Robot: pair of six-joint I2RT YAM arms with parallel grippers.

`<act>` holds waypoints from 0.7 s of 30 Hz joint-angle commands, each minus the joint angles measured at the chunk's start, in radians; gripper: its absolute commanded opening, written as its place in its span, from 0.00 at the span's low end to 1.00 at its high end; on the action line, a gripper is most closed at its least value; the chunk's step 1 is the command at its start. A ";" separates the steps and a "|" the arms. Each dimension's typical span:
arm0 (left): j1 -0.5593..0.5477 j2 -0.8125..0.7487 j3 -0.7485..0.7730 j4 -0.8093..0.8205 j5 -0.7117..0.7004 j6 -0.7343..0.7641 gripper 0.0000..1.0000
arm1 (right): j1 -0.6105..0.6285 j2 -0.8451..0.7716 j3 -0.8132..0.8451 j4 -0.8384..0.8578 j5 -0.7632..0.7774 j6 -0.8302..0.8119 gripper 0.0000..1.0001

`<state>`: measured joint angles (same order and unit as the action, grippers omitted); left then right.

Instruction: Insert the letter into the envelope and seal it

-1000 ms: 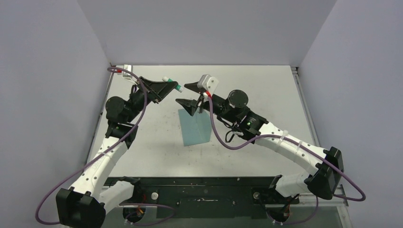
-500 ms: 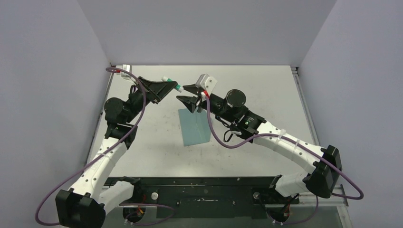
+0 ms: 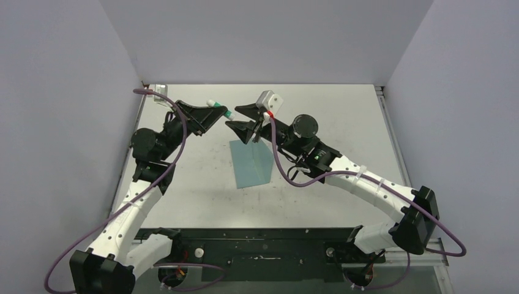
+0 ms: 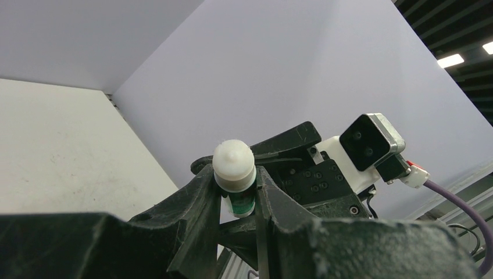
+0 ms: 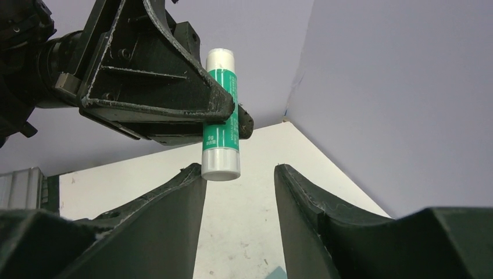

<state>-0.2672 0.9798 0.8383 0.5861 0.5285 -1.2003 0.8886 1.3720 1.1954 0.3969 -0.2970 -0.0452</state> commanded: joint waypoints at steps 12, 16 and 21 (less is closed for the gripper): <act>0.004 -0.024 0.012 -0.022 0.033 0.058 0.00 | -0.049 0.010 0.015 0.147 -0.124 0.165 0.07; 0.004 -0.036 -0.002 0.002 0.027 0.092 0.00 | -0.127 0.016 -0.030 0.292 -0.186 0.470 0.05; 0.005 -0.036 -0.013 0.054 0.026 0.133 0.00 | -0.179 0.053 -0.075 0.496 -0.194 0.922 0.05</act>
<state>-0.2729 0.9730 0.8326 0.5720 0.5339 -1.1309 0.7803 1.4143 1.1366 0.6025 -0.5381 0.4747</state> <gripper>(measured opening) 0.218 0.215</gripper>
